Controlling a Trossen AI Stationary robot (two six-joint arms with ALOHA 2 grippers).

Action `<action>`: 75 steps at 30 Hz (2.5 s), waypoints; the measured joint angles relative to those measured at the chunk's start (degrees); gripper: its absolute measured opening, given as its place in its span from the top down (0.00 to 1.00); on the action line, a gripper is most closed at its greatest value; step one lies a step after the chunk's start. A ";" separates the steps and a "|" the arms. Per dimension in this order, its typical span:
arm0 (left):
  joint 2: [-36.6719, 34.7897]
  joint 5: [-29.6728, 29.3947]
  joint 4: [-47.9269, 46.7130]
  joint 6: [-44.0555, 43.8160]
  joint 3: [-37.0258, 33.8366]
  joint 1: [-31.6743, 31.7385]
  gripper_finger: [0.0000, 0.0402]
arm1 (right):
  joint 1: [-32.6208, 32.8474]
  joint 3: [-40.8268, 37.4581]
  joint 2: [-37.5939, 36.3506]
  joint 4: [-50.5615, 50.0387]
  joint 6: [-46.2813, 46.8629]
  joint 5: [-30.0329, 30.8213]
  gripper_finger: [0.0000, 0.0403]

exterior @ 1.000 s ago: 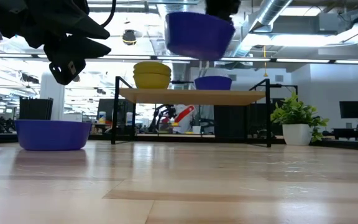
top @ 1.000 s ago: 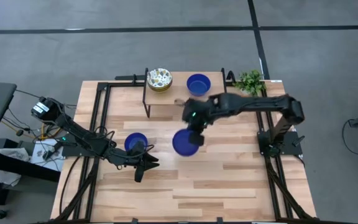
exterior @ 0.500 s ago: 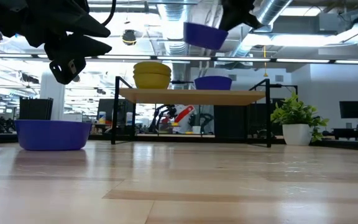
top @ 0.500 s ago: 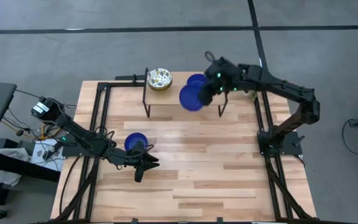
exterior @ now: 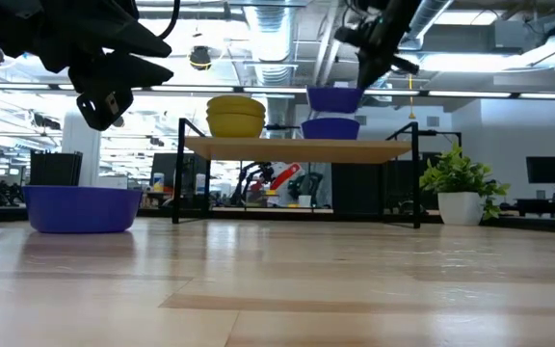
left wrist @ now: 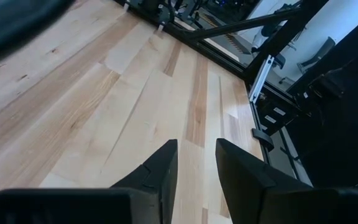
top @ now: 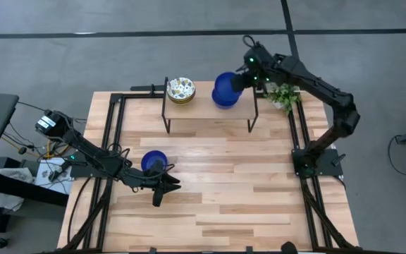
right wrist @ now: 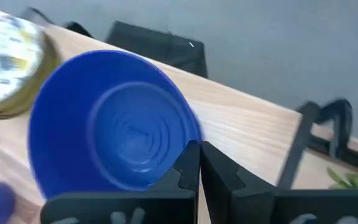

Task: Pick & Place Mini bowls
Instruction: Stack the right blue bowl on top of the blue bowl on the shelf, then stack the blue bowl on top of the blue bowl on the shelf

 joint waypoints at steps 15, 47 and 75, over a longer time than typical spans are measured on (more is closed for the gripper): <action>0.00 0.00 0.14 -0.05 0.00 0.00 0.73 | -0.85 -0.02 4.49 -1.36 -0.85 -2.85 1.00; 0.00 0.00 0.39 -0.05 0.00 -0.01 0.73 | -0.31 -0.02 4.44 -1.92 -0.91 -3.94 0.86; 0.00 11.19 2.34 -0.05 0.00 -0.02 0.73 | 2.96 -0.02 -1.77 2.72 -6.52 -3.62 0.83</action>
